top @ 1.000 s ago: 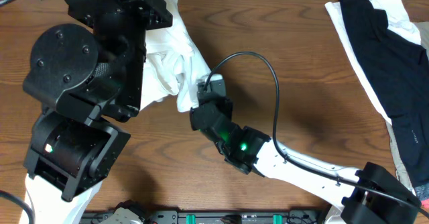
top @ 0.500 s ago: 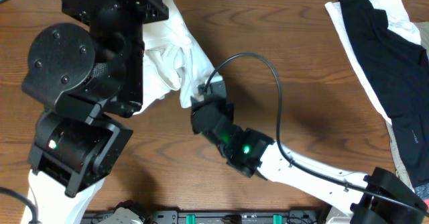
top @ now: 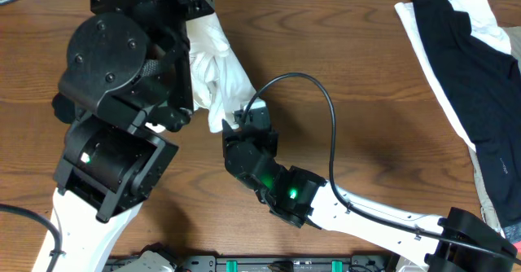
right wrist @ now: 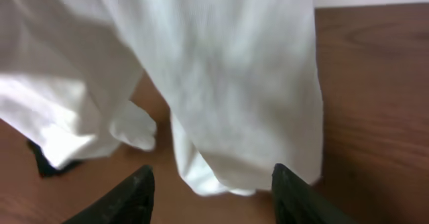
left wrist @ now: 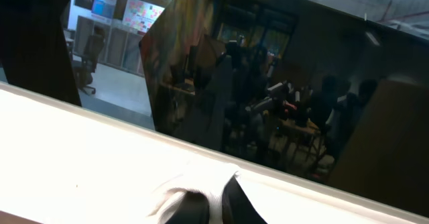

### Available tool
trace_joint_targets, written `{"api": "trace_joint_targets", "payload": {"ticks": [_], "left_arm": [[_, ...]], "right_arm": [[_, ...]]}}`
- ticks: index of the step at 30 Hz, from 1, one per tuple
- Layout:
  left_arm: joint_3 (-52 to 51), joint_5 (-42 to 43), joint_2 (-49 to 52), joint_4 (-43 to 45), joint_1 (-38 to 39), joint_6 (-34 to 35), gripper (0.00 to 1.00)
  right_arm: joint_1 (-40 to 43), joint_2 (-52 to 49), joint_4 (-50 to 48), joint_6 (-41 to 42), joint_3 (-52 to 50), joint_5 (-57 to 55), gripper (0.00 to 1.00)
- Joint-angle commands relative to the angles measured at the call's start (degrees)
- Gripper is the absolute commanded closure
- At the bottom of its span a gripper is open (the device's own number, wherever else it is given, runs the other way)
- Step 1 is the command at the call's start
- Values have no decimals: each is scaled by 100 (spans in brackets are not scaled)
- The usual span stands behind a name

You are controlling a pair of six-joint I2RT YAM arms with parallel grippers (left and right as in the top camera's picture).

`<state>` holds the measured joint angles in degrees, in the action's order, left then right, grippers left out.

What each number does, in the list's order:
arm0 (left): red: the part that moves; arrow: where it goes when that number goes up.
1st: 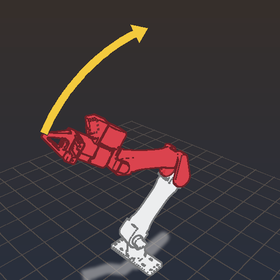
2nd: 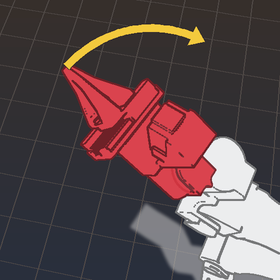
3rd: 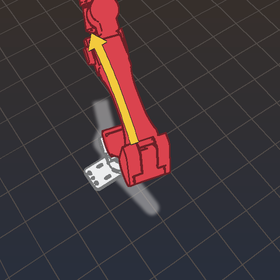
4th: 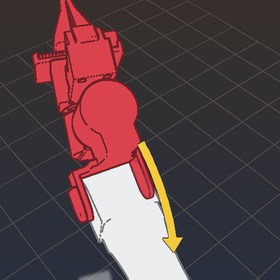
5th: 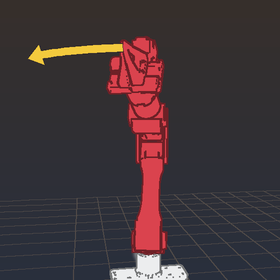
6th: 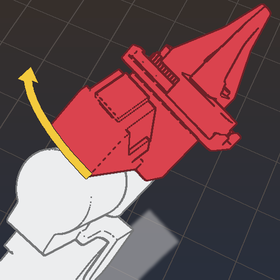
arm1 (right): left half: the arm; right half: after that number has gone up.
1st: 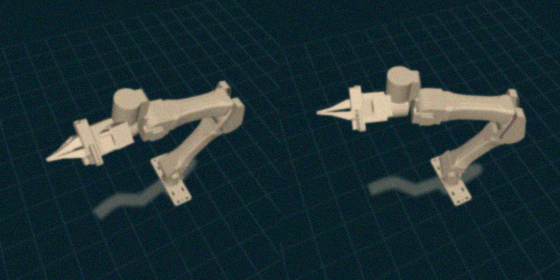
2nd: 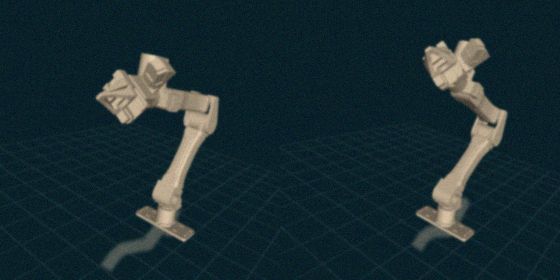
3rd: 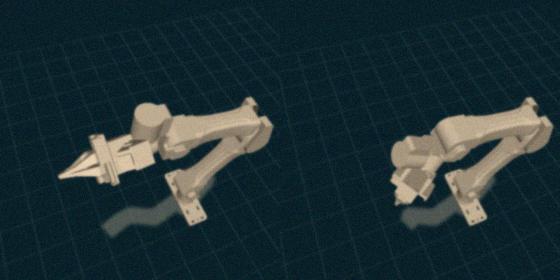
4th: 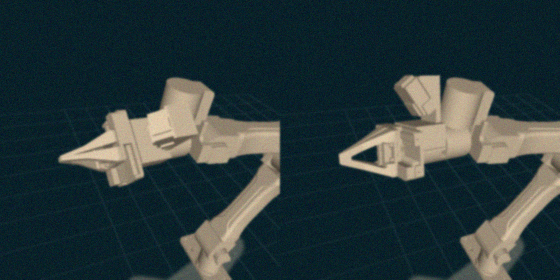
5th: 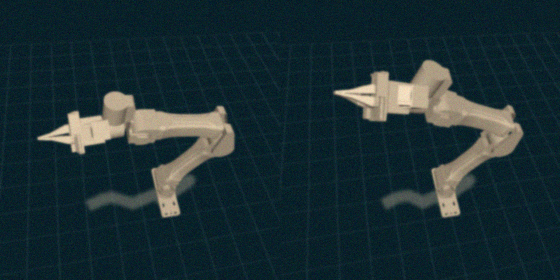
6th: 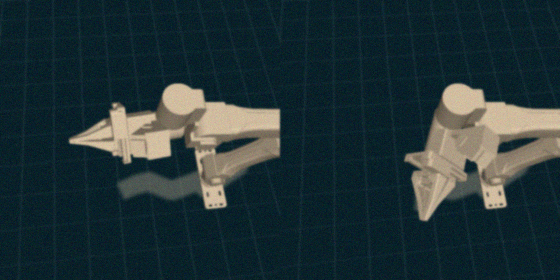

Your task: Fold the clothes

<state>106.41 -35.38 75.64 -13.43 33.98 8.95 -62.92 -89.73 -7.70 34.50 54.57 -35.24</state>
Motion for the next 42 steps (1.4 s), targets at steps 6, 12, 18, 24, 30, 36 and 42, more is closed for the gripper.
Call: {"api": "trace_joint_targets", "payload": {"ticks": [6, 12, 18, 24, 30, 36, 42], "left_arm": [[76, -136, -46, 46, 24, -149, 94], [76, -133, -46, 24, 35, -146, 94], [76, -133, -46, 20, 162, -149, 94], [76, -133, -46, -63, 186, -149, 94], [76, -136, -50, -144, 184, -256, 94], [76, -136, -50, -149, 184, -407, 94], [76, -153, -46, -415, 170, -708, 94]], "right_arm": [[-120, -160, -186, 382, 9, -271, 40], [-125, -271, -210, 424, 9, -555, 36], [125, -658, -435, 400, 83, -568, 29], [387, -1049, -426, 149, 354, -608, 31], [632, -1075, -404, -247, 490, -748, 87], [632, -898, 22, -551, 533, -763, 99], [442, -39, 1777, -658, 533, -264, 99]]}}
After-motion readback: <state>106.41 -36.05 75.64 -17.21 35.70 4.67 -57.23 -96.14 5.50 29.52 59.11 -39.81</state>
